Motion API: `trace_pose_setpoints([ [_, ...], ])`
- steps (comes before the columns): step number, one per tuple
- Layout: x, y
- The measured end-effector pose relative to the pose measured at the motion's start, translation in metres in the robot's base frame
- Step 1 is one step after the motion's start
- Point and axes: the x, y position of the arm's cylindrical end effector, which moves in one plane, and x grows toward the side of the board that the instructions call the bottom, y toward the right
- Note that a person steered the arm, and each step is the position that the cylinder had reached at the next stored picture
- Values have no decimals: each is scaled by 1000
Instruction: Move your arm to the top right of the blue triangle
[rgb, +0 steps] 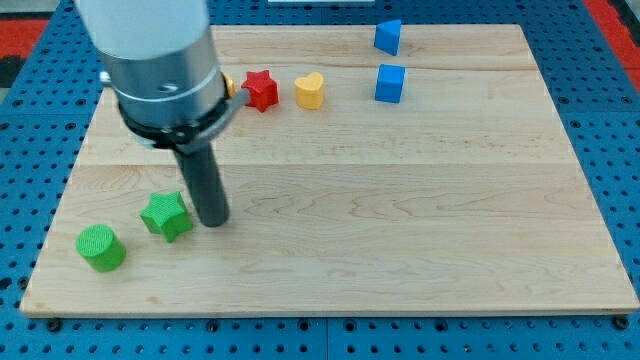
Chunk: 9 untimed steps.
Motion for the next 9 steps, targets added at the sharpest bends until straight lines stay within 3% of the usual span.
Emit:
trace_pose_setpoints([
  [2, -1, -97],
  [3, -16, -51],
  [5, -41, 206],
  [6, -85, 346],
  [7, -163, 419],
  [8, -258, 428],
  [9, -323, 406],
])
